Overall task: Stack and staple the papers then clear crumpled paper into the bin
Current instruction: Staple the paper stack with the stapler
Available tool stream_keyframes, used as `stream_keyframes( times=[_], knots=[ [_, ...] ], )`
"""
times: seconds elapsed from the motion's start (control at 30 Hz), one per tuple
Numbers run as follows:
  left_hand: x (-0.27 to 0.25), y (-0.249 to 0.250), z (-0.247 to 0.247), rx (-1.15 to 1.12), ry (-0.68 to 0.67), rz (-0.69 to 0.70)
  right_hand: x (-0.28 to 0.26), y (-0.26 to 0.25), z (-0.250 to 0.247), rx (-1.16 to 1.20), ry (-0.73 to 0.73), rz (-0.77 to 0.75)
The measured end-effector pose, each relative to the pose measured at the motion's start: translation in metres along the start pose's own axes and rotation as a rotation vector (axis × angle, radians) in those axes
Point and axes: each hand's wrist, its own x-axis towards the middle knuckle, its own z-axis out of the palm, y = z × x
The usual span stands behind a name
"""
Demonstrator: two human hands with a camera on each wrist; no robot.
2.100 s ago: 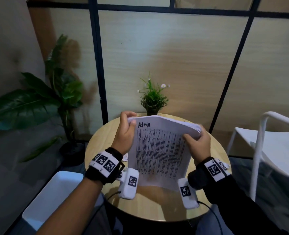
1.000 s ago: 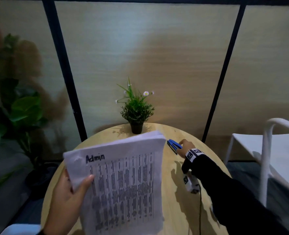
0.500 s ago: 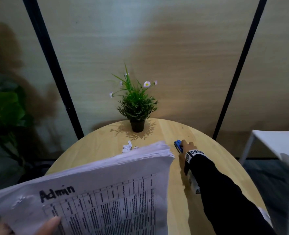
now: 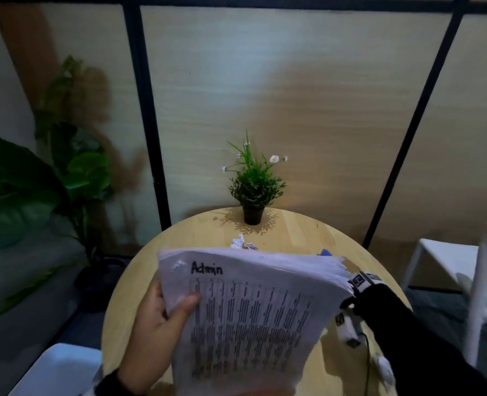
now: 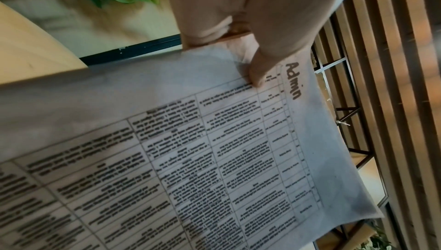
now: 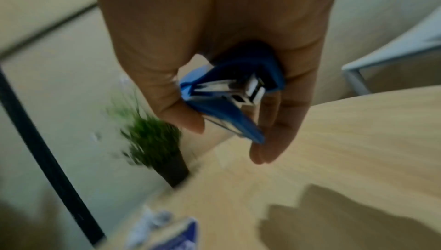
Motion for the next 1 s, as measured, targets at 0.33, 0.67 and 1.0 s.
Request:
stream_keyframes(
  times=[0.33, 0.67, 1.0],
  knots=[
    [-0.02, -0.006, -0.004, -0.08, -0.068, 0.093, -0.145, -0.07, -0.07, 0.661, 0.269, -0.689],
    [-0.022, 0.001, -0.007, -0.096, -0.117, 0.048, -0.265, -0.116, 0.022, 0.971, 0.246, -0.997],
    [-0.016, 0.007, -0.017, 0.007, -0.257, 0.108, -0.257, -0.128, 0.095, 0.647, 0.463, -1.163]
  ],
)
